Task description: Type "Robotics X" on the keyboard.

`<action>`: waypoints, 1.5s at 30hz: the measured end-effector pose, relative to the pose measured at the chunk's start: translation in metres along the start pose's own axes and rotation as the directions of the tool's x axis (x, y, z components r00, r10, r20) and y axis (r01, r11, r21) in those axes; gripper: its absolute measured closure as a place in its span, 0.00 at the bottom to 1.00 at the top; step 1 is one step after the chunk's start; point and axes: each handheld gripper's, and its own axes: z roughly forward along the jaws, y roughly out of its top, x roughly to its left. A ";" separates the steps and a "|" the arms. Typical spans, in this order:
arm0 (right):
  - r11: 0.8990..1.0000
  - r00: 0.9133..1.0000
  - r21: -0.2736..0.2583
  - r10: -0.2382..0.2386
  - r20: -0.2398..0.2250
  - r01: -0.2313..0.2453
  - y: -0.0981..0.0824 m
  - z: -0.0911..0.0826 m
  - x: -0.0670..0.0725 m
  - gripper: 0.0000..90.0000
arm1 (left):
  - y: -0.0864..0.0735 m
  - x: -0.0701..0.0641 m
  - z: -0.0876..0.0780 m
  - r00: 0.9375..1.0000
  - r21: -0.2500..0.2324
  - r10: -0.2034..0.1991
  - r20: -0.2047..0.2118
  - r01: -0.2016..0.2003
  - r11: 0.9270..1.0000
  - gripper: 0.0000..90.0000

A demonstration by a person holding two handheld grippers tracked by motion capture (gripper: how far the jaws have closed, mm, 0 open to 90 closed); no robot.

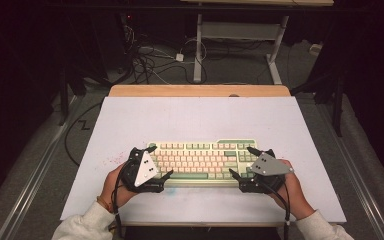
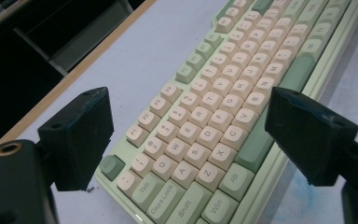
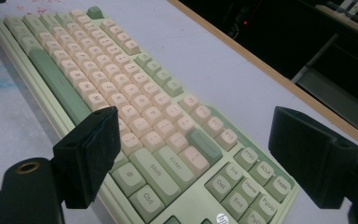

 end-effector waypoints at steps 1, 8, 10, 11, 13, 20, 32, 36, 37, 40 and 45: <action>1.000 1.000 0.002 -0.003 0.003 0.003 0.000 -0.001 0.000 0.19 | 0.000 0.000 -0.001 1.000 -0.001 0.002 -0.006 -0.002 1.000 0.16; 1.000 1.000 -0.002 -0.005 0.013 0.005 -0.002 -0.009 -0.002 0.19 | -0.003 -0.003 -0.003 1.000 0.001 0.010 -0.020 -0.010 1.000 0.16; 1.000 1.000 -0.002 -0.009 0.020 0.009 -0.003 -0.011 -0.002 0.19 | -0.004 -0.003 -0.004 1.000 0.005 0.014 -0.020 -0.013 1.000 0.16; 1.000 1.000 -0.001 -0.010 0.023 0.010 -0.003 -0.012 -0.002 0.19 | -0.005 -0.003 -0.005 1.000 0.002 0.013 -0.021 -0.013 1.000 0.16; 1.000 1.000 -0.002 -0.008 0.026 0.008 -0.004 -0.014 -0.003 0.19 | -0.005 -0.004 -0.006 1.000 0.001 0.019 -0.025 -0.019 1.000 0.16; 1.000 0.999 -0.004 -0.018 0.044 0.018 -0.008 -0.021 -0.004 0.20 | -0.009 -0.005 -0.009 0.999 0.000 0.033 -0.030 -0.033 0.999 0.16; 1.000 0.997 -0.003 -0.014 0.073 0.014 -0.017 -0.032 -0.007 0.20 | -0.018 -0.005 -0.014 0.998 0.017 0.043 -0.046 -0.042 0.999 0.16; 1.000 0.997 -0.001 -0.010 0.079 0.010 -0.020 -0.034 -0.009 0.20 | -0.022 -0.004 -0.016 0.998 0.017 0.042 -0.046 -0.041 0.999 0.16; 1.000 0.997 0.000 -0.010 0.082 0.010 -0.020 -0.035 -0.009 0.20 | -0.023 -0.004 -0.017 0.998 0.016 0.039 -0.044 -0.038 0.999 0.16; 1.000 0.996 0.003 -0.003 0.087 0.003 -0.023 -0.037 -0.010 0.20 | -0.027 -0.003 -0.018 0.998 0.021 0.039 -0.049 -0.038 0.999 0.16; 1.000 0.995 0.004 0.007 0.102 -0.007 -0.028 -0.042 -0.012 0.20 | -0.033 -0.002 -0.020 0.998 0.026 0.031 -0.049 -0.030 0.999 0.16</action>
